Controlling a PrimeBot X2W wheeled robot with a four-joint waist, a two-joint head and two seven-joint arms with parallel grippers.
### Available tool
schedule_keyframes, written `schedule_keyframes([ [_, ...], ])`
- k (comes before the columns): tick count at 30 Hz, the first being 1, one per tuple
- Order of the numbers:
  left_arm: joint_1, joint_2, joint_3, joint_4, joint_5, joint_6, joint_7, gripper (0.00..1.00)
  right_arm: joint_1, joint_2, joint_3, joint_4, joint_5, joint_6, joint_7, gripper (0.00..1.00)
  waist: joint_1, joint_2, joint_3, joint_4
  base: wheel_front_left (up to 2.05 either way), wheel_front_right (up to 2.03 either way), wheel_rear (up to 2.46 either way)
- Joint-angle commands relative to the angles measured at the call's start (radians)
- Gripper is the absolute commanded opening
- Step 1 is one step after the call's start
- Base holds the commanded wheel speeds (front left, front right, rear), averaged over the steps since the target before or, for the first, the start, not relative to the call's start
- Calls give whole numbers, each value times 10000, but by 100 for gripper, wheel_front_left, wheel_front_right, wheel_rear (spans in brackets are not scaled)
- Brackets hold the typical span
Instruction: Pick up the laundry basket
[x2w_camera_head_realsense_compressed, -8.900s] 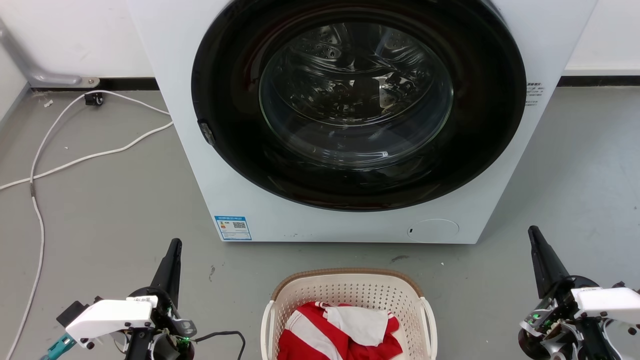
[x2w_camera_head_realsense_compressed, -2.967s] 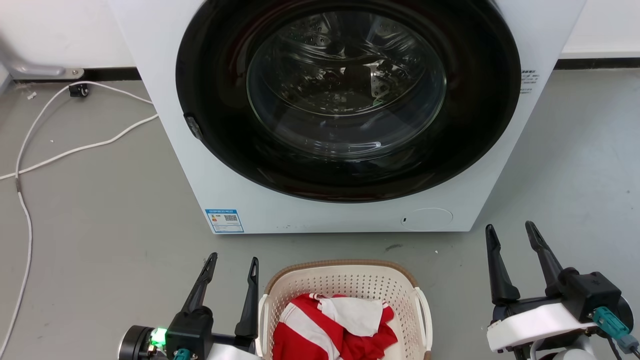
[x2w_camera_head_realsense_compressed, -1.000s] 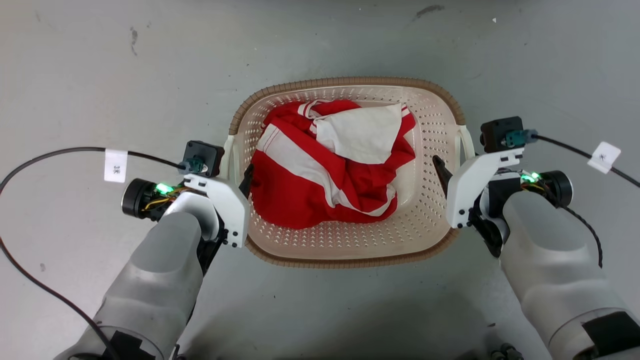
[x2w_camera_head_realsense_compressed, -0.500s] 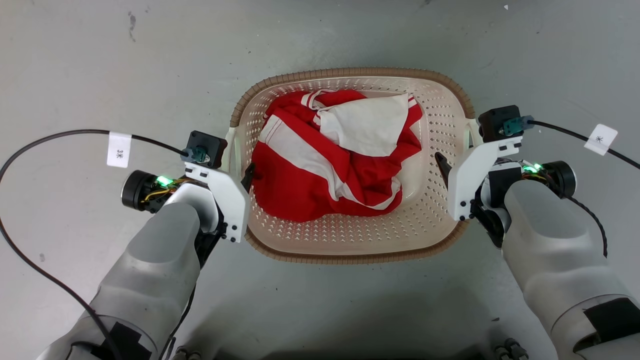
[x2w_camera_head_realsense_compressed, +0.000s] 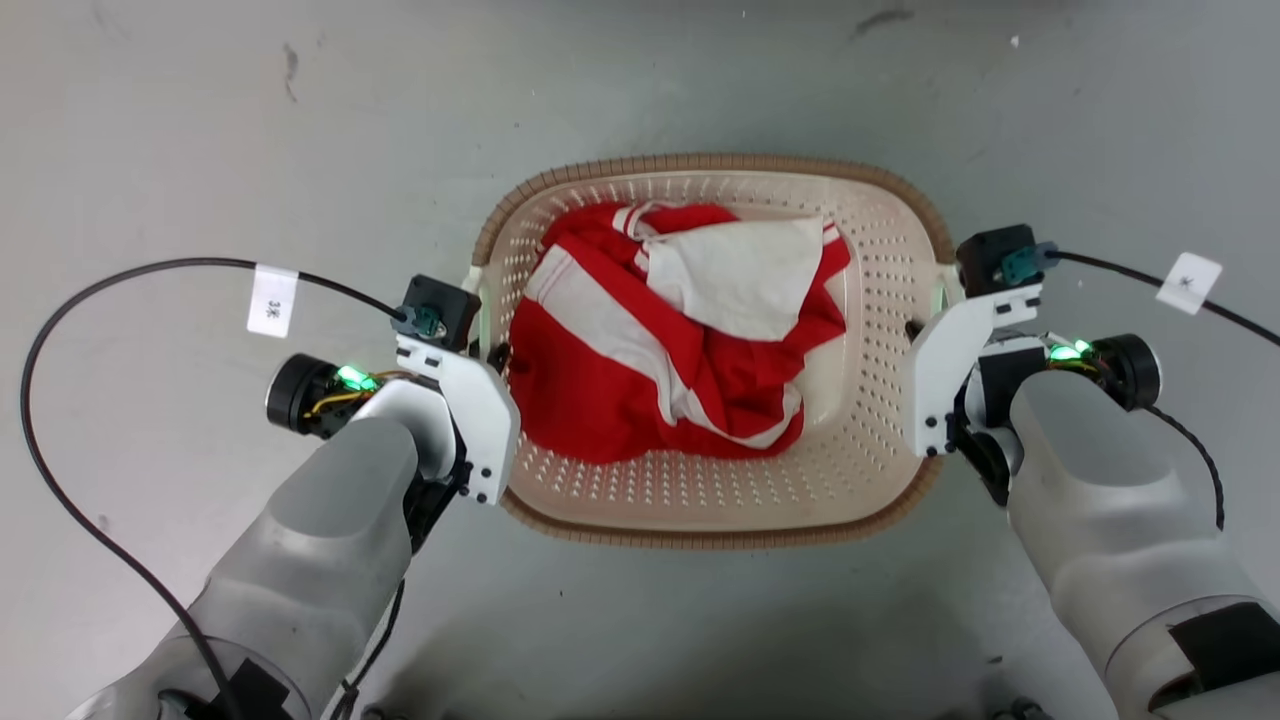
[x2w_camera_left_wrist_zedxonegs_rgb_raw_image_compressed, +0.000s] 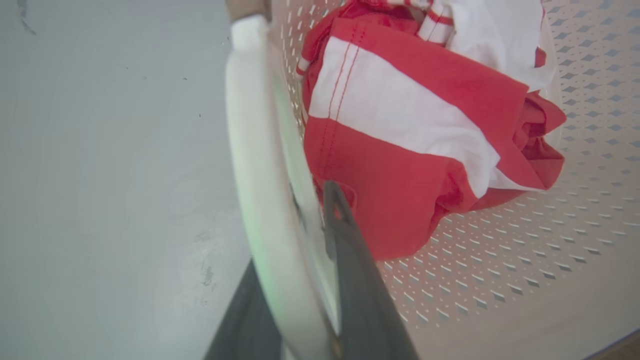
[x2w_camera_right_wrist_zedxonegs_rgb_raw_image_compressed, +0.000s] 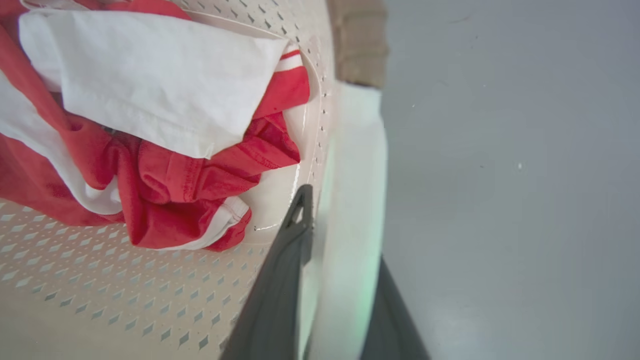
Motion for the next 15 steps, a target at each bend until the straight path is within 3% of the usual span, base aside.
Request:
schedule_keyframes([
  [1,118,11,-167,-98,-22,-38,47,0,23,51,101,-33,-182,28,59,0,-1,0,-295,6,0,0,0],
  [8,400,425,-1438,-664,-1004,-40,929,0,440,45,439,6,-171,28,1312,0,-1,0,-1961,-4,0,0,0],
  [15,825,1060,-2685,-1631,-2516,-54,2394,0,1193,45,1635,-396,941,30,3236,0,-1,0,-4136,-198,0,0,0],
])
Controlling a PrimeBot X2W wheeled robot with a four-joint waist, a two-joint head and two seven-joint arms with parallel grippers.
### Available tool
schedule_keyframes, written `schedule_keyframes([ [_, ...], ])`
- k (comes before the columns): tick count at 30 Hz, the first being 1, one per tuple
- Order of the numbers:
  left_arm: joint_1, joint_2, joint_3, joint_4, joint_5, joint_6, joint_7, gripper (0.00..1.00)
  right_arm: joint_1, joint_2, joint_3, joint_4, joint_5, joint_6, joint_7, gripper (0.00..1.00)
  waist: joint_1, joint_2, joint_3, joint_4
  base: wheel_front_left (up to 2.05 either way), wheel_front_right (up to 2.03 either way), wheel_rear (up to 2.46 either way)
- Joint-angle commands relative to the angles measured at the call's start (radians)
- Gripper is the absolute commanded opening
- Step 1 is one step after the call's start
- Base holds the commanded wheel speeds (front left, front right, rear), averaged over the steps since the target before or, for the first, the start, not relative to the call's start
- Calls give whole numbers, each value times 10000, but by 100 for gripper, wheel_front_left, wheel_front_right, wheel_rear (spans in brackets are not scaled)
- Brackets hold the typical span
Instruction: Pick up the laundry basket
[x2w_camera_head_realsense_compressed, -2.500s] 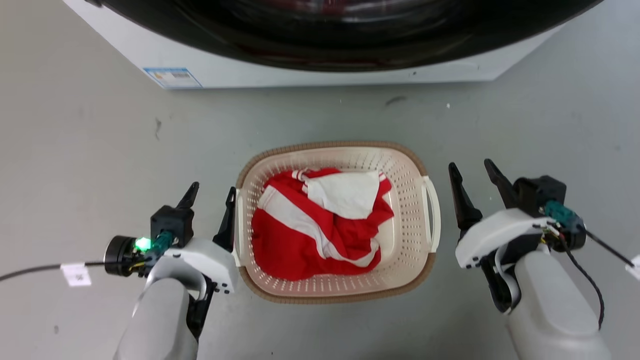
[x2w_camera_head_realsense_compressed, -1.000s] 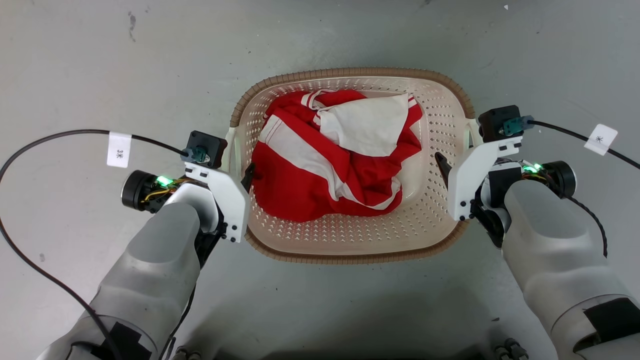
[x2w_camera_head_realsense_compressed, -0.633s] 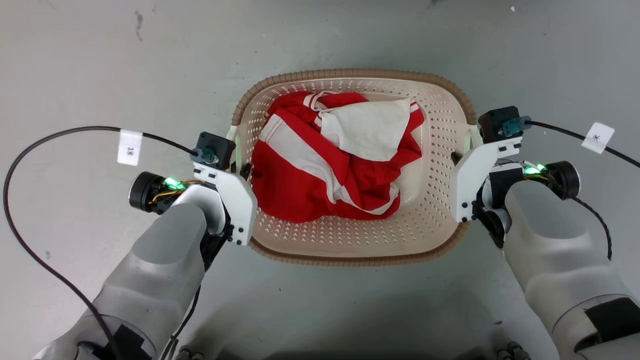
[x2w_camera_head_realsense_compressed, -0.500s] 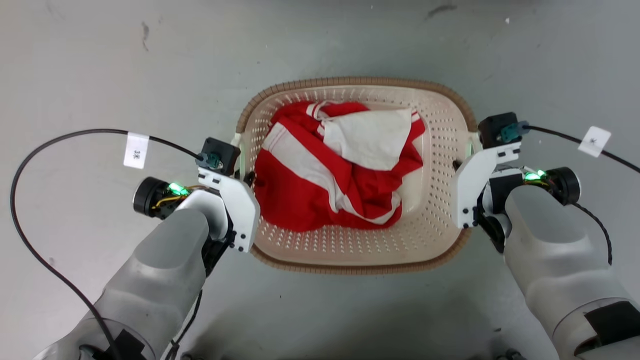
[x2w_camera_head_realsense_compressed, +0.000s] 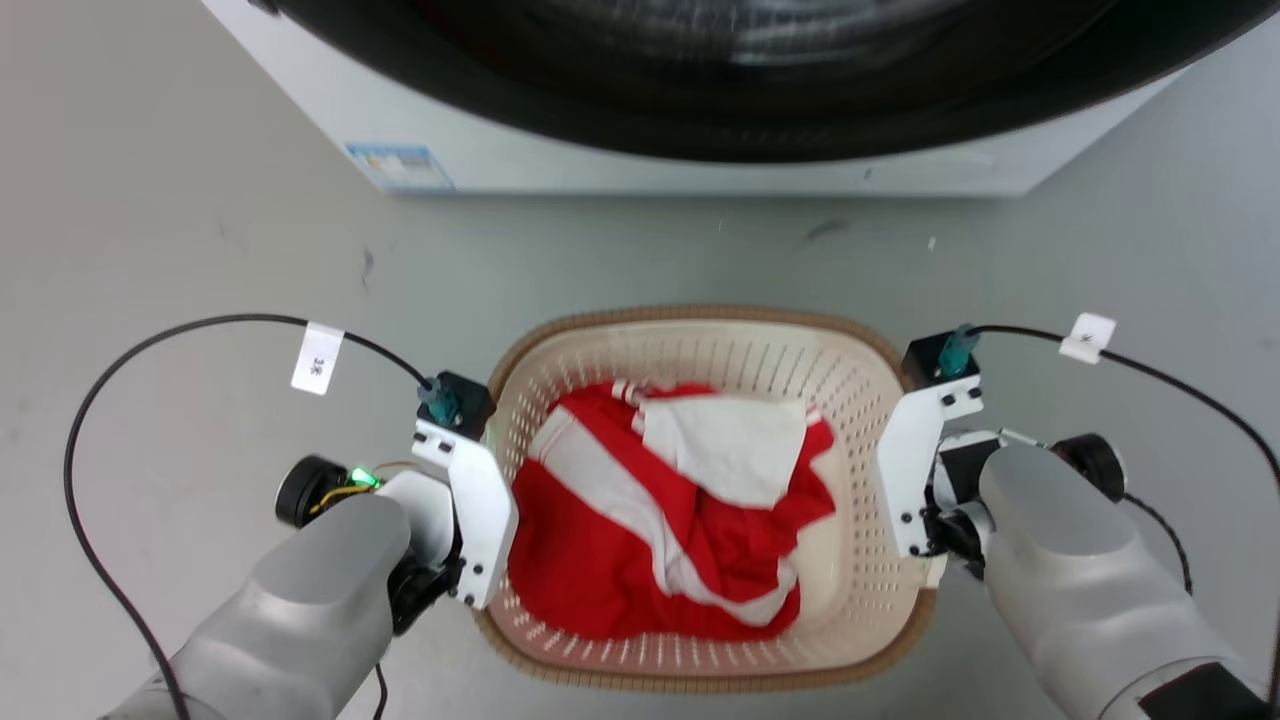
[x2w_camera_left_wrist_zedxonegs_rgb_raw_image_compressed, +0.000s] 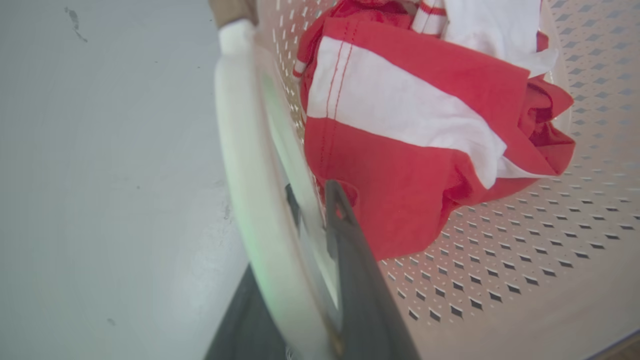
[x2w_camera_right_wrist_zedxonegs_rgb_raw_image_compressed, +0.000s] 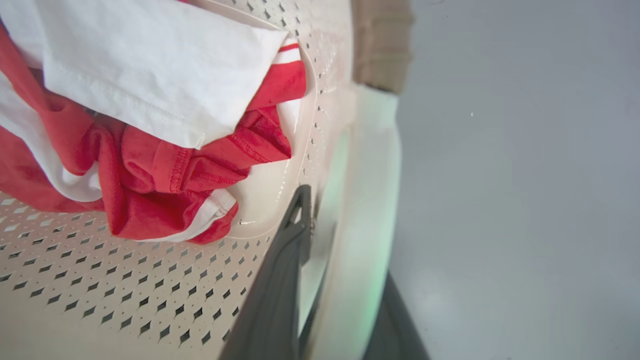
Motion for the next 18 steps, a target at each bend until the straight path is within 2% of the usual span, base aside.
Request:
schedule_keyframes([
  [1,81,46,-150,-214,-125,-73,124,0,202,44,273,-128,106,35,294,0,1,0,-1370,-182,0,0,0],
  [6,332,702,-743,-992,-1222,-93,1487,0,435,54,978,-684,1210,45,1797,0,1,0,-2609,-422,0,0,0],
  [10,409,1203,-938,-1494,-1780,-92,2061,0,444,45,1427,-895,1858,72,2946,0,1,0,-3336,-537,0,0,0],
  [18,581,1709,-1107,-2282,-2746,-92,3471,0,230,40,1897,-854,2492,77,4175,0,1,0,-4306,-567,0,0,0],
])
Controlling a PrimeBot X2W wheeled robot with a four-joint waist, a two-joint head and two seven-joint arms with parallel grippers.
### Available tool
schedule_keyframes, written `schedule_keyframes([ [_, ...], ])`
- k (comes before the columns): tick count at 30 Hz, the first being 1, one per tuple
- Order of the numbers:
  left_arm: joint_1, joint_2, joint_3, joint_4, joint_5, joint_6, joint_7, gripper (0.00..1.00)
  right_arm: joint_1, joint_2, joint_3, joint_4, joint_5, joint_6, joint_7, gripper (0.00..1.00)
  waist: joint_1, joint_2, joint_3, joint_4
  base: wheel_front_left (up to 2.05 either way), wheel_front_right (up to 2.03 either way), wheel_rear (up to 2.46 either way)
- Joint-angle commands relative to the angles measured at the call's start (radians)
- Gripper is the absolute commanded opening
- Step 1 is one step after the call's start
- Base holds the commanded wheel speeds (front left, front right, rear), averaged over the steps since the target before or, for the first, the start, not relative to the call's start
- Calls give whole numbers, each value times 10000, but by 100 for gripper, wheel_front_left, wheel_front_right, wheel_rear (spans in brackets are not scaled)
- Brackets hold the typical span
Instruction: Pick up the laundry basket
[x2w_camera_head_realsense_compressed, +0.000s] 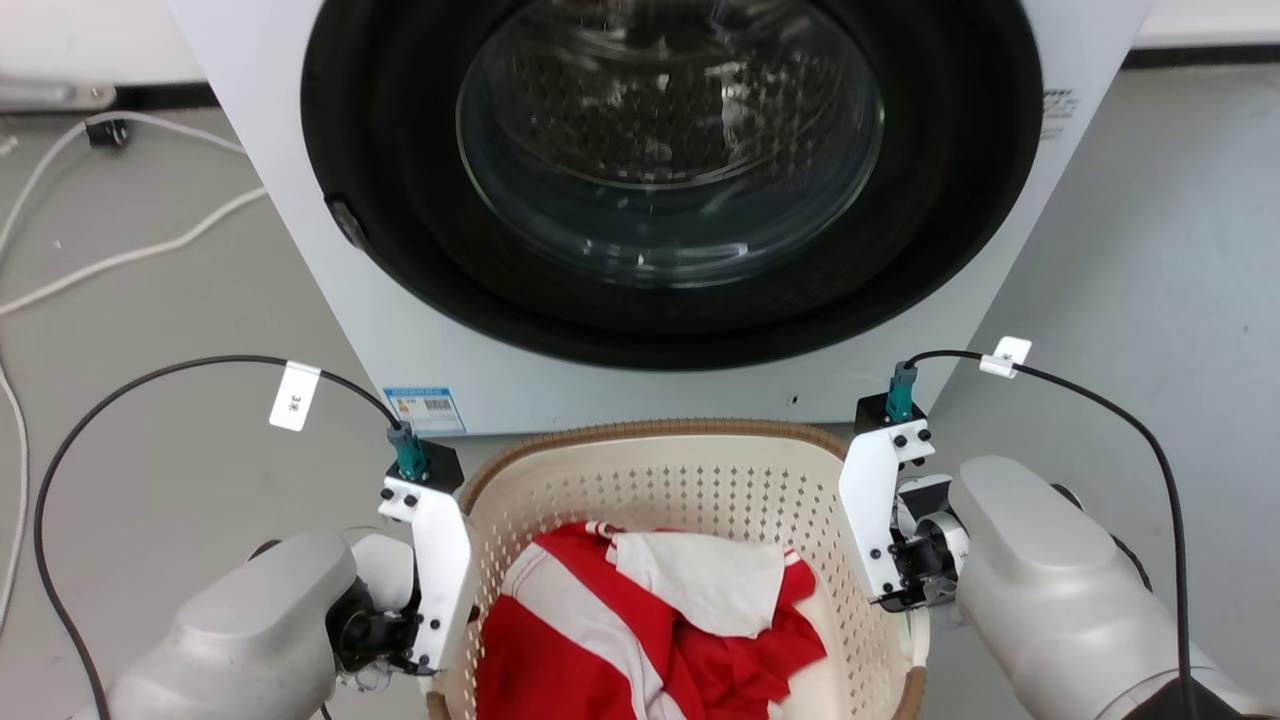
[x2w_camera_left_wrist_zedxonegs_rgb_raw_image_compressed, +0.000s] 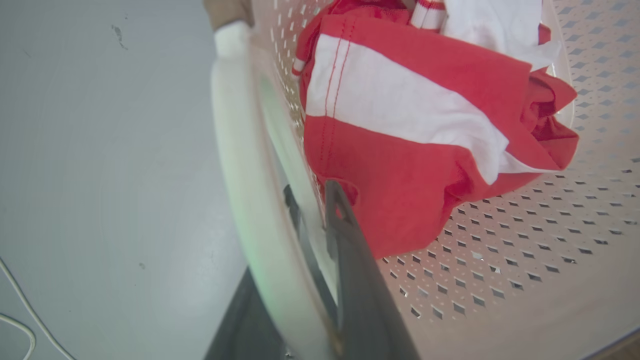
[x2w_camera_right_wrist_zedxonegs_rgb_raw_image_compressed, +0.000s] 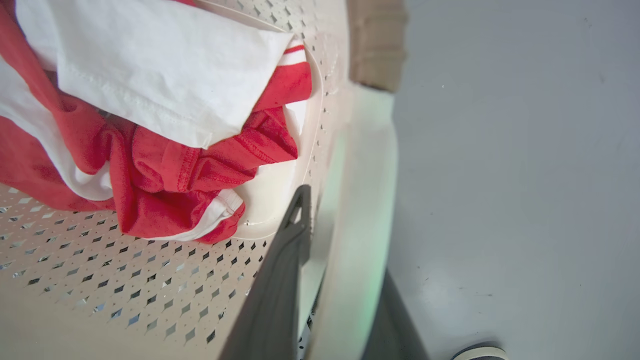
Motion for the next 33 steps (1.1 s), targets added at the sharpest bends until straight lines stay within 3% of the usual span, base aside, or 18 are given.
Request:
schedule_keyframes([
  [1,151,9,-91,-268,-54,-123,198,0,-57,34,52,-17,99,129,89,0,3,0,-378,-48,0,0,0],
  [9,503,250,-145,-534,-463,-126,1176,0,162,31,264,-30,661,127,645,0,3,0,-970,-32,0,0,0],
  [33,714,179,-158,-387,-740,-127,1422,0,129,44,929,16,1395,129,928,0,3,0,-1427,-98,0,0,0],
])
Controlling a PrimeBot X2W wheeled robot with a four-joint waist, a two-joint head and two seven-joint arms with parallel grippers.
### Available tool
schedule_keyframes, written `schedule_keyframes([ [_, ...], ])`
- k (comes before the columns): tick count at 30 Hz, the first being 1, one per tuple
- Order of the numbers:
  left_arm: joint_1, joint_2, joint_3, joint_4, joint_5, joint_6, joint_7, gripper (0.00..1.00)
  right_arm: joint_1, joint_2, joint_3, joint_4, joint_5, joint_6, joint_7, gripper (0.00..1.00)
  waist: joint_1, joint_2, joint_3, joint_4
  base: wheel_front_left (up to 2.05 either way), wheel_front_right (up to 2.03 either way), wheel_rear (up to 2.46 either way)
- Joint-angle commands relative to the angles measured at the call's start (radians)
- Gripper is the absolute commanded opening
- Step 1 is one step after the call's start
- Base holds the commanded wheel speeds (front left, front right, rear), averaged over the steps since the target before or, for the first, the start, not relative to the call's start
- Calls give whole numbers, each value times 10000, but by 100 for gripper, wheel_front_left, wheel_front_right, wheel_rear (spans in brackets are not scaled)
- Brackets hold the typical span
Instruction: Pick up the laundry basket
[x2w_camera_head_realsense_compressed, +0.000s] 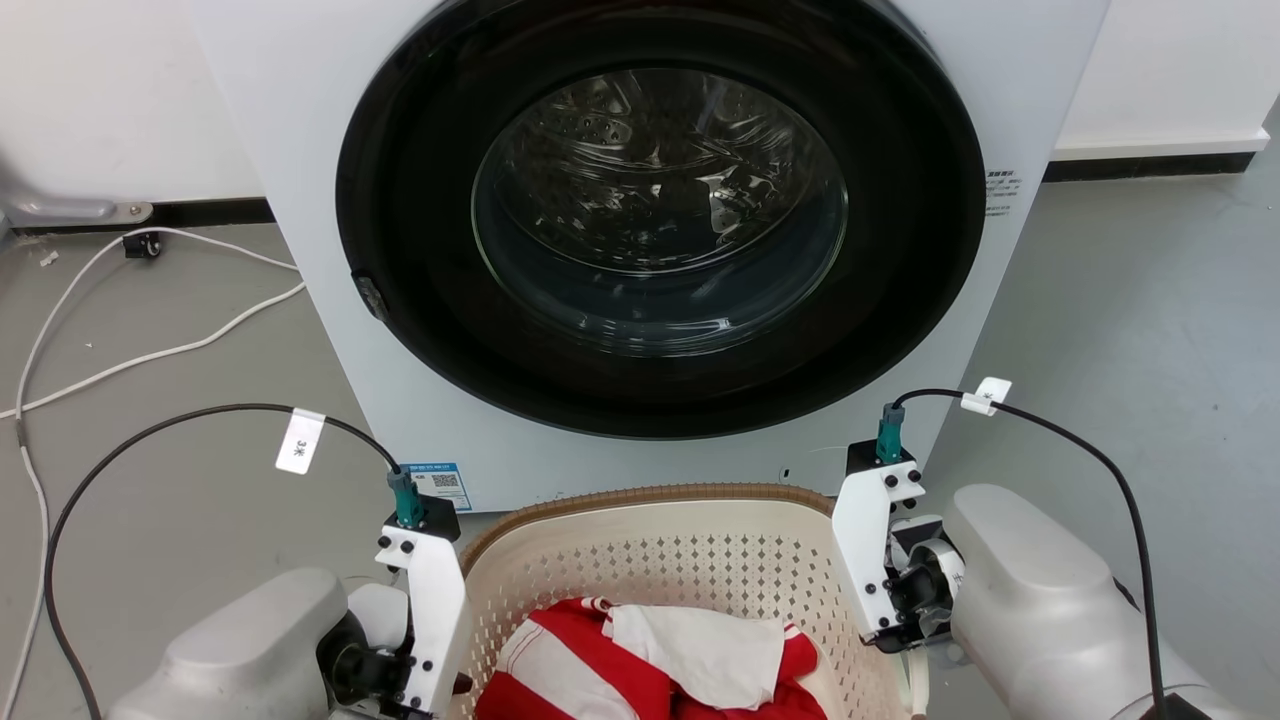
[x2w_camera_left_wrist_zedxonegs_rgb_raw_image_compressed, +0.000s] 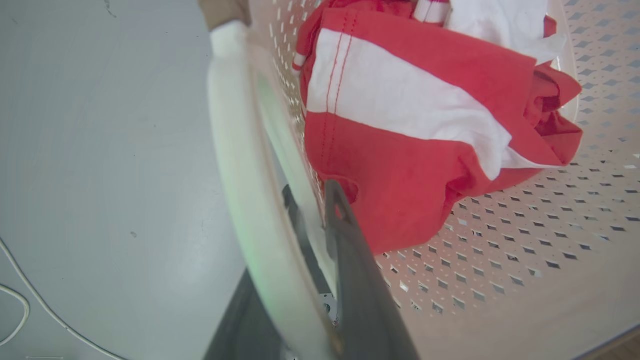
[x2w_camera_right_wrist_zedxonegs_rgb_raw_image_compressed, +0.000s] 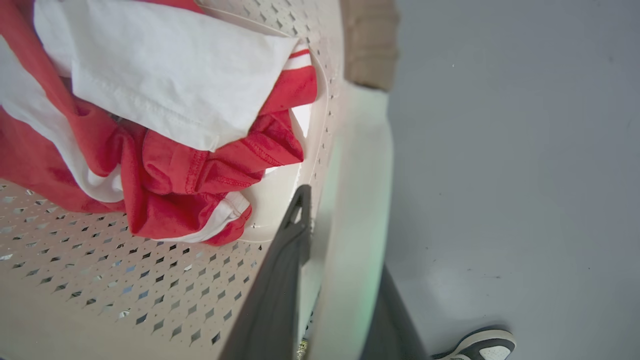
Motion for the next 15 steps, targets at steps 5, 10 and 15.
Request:
schedule_keyframes([
  [5,232,-12,-80,-24,-3,-137,110,0,-223,50,119,-96,132,129,-45,0,0,0,-6,13,0,0,0],
  [10,208,-27,-83,42,-17,-137,80,0,-337,47,184,-38,242,129,-111,0,0,0,-4,35,0,0,0],
  [15,170,-58,-85,92,7,-135,69,0,-386,44,284,-40,351,130,-148,0,0,0,-6,39,0,0,0],
])
